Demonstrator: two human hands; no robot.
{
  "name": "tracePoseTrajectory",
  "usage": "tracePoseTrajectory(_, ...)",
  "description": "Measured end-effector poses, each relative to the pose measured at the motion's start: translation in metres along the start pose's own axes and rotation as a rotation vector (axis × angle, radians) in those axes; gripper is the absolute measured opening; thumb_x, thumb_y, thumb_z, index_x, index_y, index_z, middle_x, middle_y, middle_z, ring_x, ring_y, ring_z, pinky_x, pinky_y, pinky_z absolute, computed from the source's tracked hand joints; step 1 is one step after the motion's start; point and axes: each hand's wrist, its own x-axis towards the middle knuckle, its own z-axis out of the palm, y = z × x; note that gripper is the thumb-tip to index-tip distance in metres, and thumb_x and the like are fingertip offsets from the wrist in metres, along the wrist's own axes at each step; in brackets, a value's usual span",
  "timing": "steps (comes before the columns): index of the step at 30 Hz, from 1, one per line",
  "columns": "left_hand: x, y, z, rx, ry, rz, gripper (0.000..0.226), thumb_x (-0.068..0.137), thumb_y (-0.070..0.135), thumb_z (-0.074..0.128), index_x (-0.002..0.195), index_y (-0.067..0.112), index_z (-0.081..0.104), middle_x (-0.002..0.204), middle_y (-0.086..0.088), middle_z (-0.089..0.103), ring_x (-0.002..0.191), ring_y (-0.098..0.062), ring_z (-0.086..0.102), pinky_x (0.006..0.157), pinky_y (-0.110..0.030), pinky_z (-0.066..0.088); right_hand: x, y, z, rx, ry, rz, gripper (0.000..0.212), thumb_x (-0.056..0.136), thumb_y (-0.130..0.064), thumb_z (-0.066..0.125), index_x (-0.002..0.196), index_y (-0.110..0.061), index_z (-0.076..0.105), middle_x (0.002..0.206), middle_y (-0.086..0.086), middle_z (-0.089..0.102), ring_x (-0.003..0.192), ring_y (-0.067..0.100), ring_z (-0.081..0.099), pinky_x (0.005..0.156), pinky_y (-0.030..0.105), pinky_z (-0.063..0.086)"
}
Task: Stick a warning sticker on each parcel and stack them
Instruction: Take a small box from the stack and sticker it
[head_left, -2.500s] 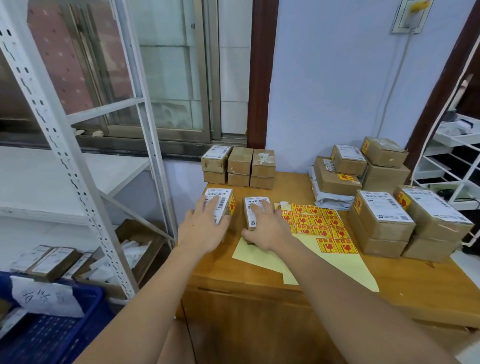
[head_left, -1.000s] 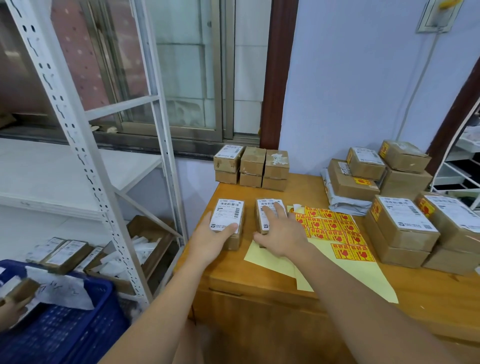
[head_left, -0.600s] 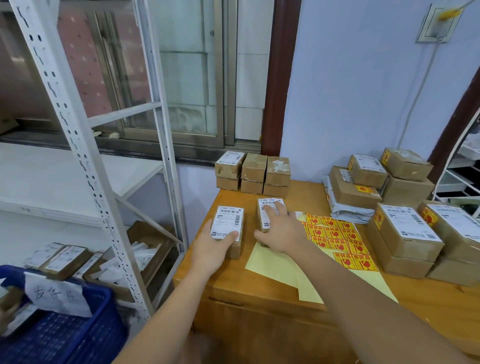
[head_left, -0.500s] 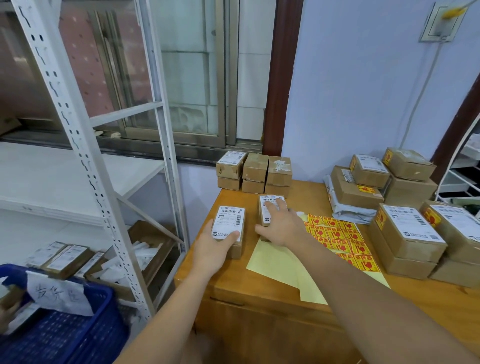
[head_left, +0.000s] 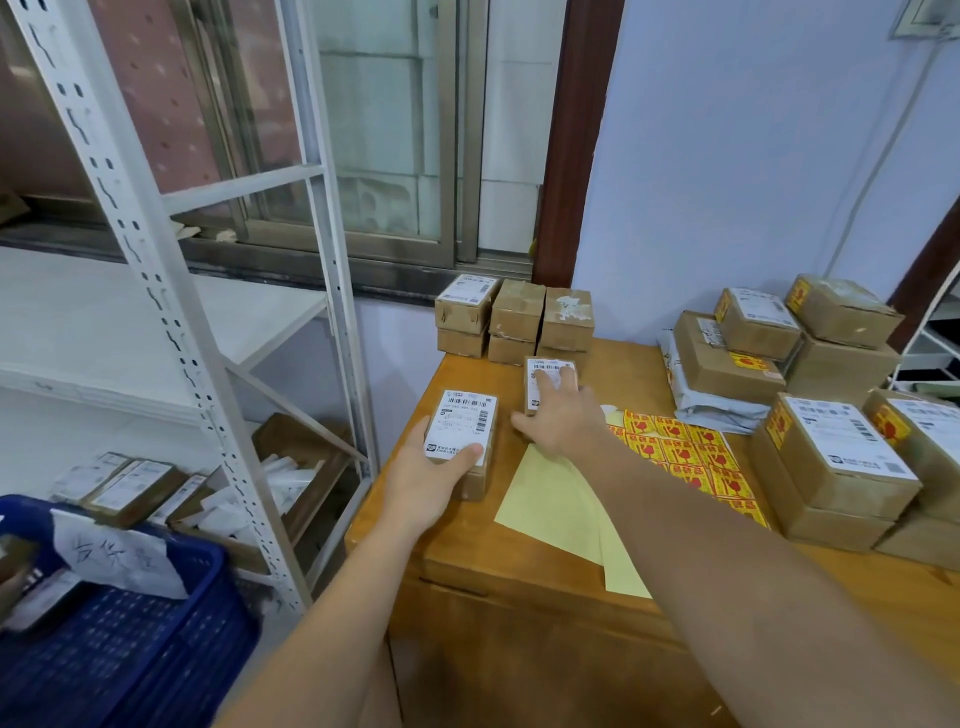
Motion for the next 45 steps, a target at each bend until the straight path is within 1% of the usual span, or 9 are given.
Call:
tracePoseTrajectory(9,0.0,0.0,-0.003,-0.053,-0.023,-0.017,0.066,0.081,0.057,0.08,0.139,0.038,0.054,0.131,0.019,0.065,0.119,-0.005,0.06,0.099,-0.033,0.054,-0.018,-0.007,-0.017,-0.004,0.025,-0.101,0.088,0.092,-0.08,0.026,0.162,-0.032,0.004,0.17,0.008,0.002,0.155,0.037,-0.001,0.123,0.053,0.013)
tracePoseTrajectory(13,-0.011,0.015,-0.002,-0.081,-0.011,-0.026,0.042,0.095,0.06,0.059,0.131,0.04,0.052,0.119,0.024,0.062,0.109,0.002,0.059,0.089,-0.02,0.046,-0.064,-0.028,-0.012,0.268,0.122,-0.303,0.07,0.101,-0.063,0.036,0.161,-0.031,0.018,0.17,0.001,0.009,0.156,0.024,0.005,0.123,0.049,0.018)
tracePoseTrajectory(16,-0.017,0.023,-0.003,-0.185,0.01,-0.075,0.062,0.101,0.067,0.028,0.15,0.032,0.045,0.13,0.019,0.052,0.12,-0.001,0.045,0.103,-0.025,0.031,-0.085,-0.042,-0.001,0.402,0.07,-0.339,0.07,0.1,-0.062,0.041,0.16,-0.032,0.02,0.17,-0.002,0.01,0.155,0.022,0.011,0.124,0.047,0.02)
tracePoseTrajectory(20,-0.017,0.02,-0.007,-0.192,-0.042,-0.112,0.075,0.096,0.074,0.019,0.149,0.031,0.051,0.138,0.013,0.058,0.125,-0.007,0.049,0.112,-0.031,0.034,-0.089,-0.052,0.013,0.425,-0.024,-0.318,0.083,0.095,-0.068,0.047,0.162,-0.031,0.014,0.17,-0.003,0.004,0.153,0.025,0.02,0.121,0.045,0.029)
tracePoseTrajectory(27,-0.025,0.025,-0.012,-0.192,-0.104,-0.034,0.06,0.102,0.062,0.028,0.147,0.032,0.052,0.133,0.012,0.064,0.124,-0.001,0.057,0.091,-0.013,0.043,-0.096,-0.052,0.016,0.629,-0.073,-0.301,0.101,0.089,-0.055,0.069,0.163,-0.019,0.01,0.17,-0.003,0.003,0.154,0.02,0.012,0.124,0.038,0.019)
tracePoseTrajectory(32,-0.044,0.037,-0.014,-0.155,-0.039,0.131,0.044,0.108,0.045,0.032,0.148,0.035,0.048,0.138,0.021,0.052,0.116,0.028,0.043,0.092,0.004,0.035,-0.113,-0.028,0.004,0.845,-0.083,-0.306,0.108,0.076,-0.05,0.083,0.16,-0.029,0.019,0.166,-0.011,0.014,0.151,0.015,0.02,0.124,0.044,0.025)
tracePoseTrajectory(36,-0.053,0.043,-0.003,-0.151,-0.026,0.199,0.044,0.105,0.036,0.054,0.148,0.041,0.046,0.145,0.025,0.044,0.13,0.013,0.041,0.106,-0.016,0.039,-0.135,-0.002,-0.001,1.166,-0.183,-0.29,0.106,0.071,-0.059,0.084,0.157,-0.044,0.022,0.161,-0.017,0.028,0.137,0.011,0.049,0.104,0.034,0.052)
tracePoseTrajectory(39,-0.064,0.057,0.015,-0.208,-0.025,0.169,0.061,0.099,0.037,0.065,0.154,0.041,0.039,0.148,0.026,0.042,0.134,0.007,0.041,0.106,-0.019,0.041,-0.15,0.013,-0.005,1.243,-0.2,-0.295,0.093,0.083,-0.048,0.075,0.158,-0.046,0.019,0.149,-0.03,0.038,0.122,-0.002,0.059,0.089,0.016,0.052)
tracePoseTrajectory(45,-0.07,0.07,0.049,-0.302,-0.102,0.074,0.065,0.099,0.018,0.067,0.157,0.028,0.038,0.132,0.029,0.053,0.11,0.026,0.051,0.086,-0.006,0.048,-0.161,0.033,-0.004,1.173,-0.215,-0.277,0.083,0.095,-0.046,0.065,0.159,-0.045,0.013,0.151,-0.032,0.039,0.135,-0.005,0.047,0.114,0.029,0.042)
